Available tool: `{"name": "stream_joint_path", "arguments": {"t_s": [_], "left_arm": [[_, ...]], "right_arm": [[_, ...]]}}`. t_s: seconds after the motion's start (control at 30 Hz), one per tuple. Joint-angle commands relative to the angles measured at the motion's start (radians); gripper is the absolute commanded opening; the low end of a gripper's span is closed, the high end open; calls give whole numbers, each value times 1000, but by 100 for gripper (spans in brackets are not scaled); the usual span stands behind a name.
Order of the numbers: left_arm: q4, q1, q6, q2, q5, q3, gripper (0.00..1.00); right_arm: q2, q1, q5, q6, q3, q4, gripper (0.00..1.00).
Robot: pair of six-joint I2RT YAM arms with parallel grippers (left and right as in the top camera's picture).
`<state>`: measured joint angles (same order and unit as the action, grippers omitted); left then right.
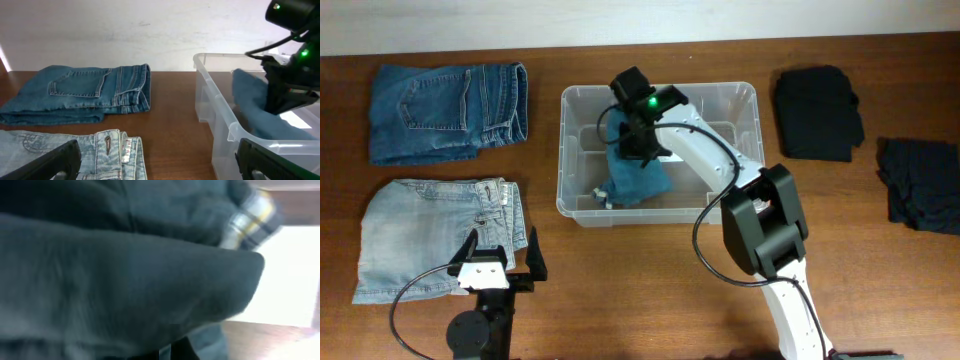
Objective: Pack container
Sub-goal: 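Lower the denim into the container's left side and release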
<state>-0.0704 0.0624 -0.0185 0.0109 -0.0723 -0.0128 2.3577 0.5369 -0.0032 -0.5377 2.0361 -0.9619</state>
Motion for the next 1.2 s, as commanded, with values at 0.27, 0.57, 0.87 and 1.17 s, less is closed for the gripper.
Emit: {"name": "stream_joint_path", "arguments": {"t_s": [0.27,0.57,0.87,1.17], "left_arm": [[-2,6,12,-5,-11,4,100],[-2,6,12,-5,-11,4,99],[-2,6,12,-5,-11,4,99],[-2,6,12,-5,-11,4,99]], "right_arm": [[5,87,-25,10,-9,45,4],[5,131,-54,10,-9,47,4],[-23,147,-44,87,20,27,4],[-138,14,217,93,181,-328,4]]}}
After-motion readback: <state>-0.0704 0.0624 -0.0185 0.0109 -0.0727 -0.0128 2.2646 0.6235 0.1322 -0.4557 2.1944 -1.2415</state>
